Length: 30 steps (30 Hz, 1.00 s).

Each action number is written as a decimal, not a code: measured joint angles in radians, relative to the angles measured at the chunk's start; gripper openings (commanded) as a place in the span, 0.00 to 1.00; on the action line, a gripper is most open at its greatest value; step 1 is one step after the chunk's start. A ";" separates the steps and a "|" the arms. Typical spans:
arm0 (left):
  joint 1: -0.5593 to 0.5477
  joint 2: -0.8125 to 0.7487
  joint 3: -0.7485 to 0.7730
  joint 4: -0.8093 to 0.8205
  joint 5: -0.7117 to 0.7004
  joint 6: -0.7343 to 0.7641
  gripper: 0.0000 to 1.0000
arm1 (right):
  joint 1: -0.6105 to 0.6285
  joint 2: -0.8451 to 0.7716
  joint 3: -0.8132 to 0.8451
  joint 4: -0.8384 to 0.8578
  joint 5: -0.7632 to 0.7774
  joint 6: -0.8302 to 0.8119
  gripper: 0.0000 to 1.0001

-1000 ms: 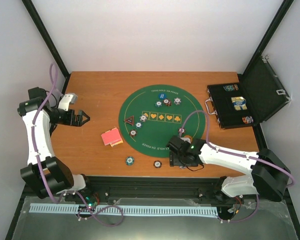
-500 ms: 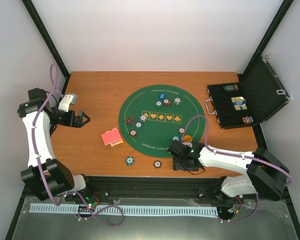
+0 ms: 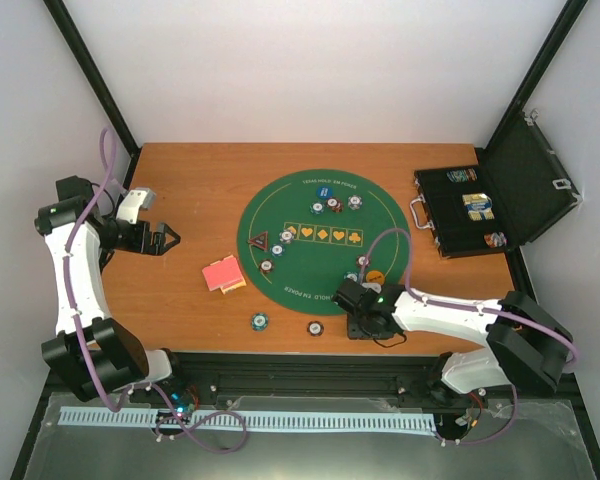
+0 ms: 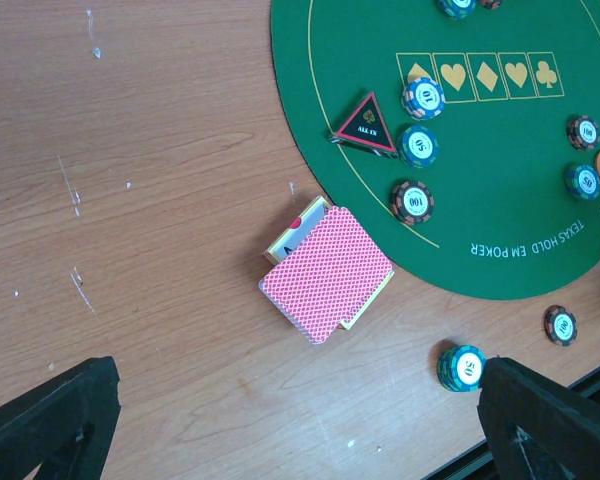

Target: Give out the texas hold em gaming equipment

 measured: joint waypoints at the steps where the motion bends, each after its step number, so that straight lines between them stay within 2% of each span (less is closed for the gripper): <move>1: 0.000 0.000 0.000 0.000 0.000 0.000 1.00 | 0.000 0.003 0.002 0.000 0.000 -0.003 0.41; 9: 0.000 0.000 0.000 0.000 0.000 0.000 1.00 | 0.000 0.005 0.011 -0.002 -0.003 -0.013 0.26; 15: 0.000 0.000 0.000 0.000 0.000 0.000 1.00 | 0.000 -0.024 0.052 -0.058 0.001 -0.019 0.25; 23: 0.000 0.000 0.000 -0.018 0.008 0.019 1.00 | -0.012 -0.064 0.202 -0.148 0.034 -0.061 0.25; 26: 0.000 0.000 0.000 -0.022 0.008 0.026 1.00 | -0.063 -0.063 0.264 -0.177 0.043 -0.103 0.25; 30: 0.000 0.000 0.000 -0.025 0.008 0.032 1.00 | -0.200 -0.063 0.340 -0.191 0.040 -0.180 0.25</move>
